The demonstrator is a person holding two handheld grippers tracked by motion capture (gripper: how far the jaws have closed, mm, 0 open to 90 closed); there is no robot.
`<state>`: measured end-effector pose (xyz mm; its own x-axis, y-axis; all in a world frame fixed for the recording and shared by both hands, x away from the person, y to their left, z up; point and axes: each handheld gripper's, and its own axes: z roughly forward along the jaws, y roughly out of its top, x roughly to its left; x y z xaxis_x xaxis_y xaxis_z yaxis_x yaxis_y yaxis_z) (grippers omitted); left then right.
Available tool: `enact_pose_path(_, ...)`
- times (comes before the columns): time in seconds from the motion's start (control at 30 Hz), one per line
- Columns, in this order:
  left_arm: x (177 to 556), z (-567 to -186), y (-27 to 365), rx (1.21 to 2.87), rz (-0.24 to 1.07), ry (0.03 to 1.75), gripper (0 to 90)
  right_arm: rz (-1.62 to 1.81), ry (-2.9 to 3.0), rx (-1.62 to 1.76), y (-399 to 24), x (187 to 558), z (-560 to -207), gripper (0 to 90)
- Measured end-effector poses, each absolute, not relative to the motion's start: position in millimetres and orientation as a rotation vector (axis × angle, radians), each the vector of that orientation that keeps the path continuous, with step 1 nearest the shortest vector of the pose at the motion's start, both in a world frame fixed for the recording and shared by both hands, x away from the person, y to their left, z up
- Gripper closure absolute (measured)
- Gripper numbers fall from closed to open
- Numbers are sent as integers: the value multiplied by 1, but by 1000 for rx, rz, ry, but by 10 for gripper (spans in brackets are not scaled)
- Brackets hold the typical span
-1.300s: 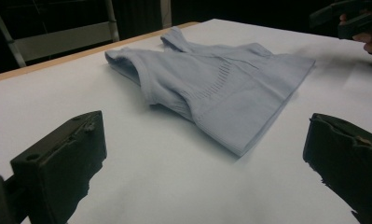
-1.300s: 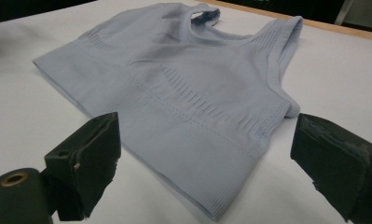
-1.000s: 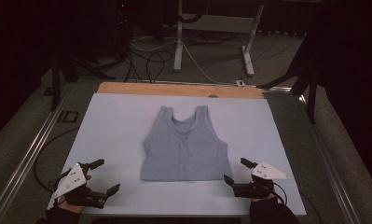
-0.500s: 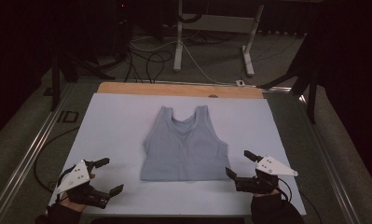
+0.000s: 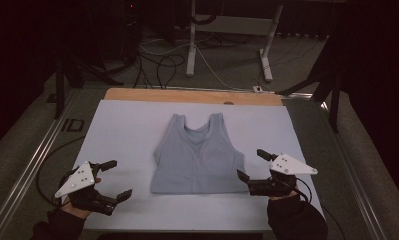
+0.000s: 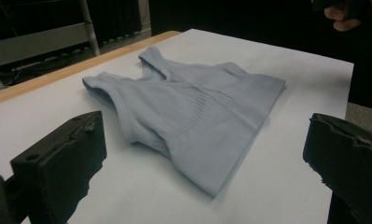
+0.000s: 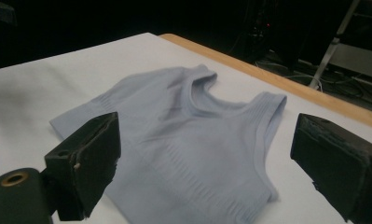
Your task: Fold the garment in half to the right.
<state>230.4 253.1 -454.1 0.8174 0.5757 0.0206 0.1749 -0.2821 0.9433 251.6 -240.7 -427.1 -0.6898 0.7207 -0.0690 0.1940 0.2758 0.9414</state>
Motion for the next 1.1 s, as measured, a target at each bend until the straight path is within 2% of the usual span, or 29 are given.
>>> enact_pose_path(0.77, 249, -433, 233, 1913, 438, 605, 0, 1458, 2048, 753, -191, 296, -402, 83)
enact_pose_path(1.1, 257, -440, 215, 1960, 399, 648, 0, 1481, 2076, 737, -170, 313, -399, 84)
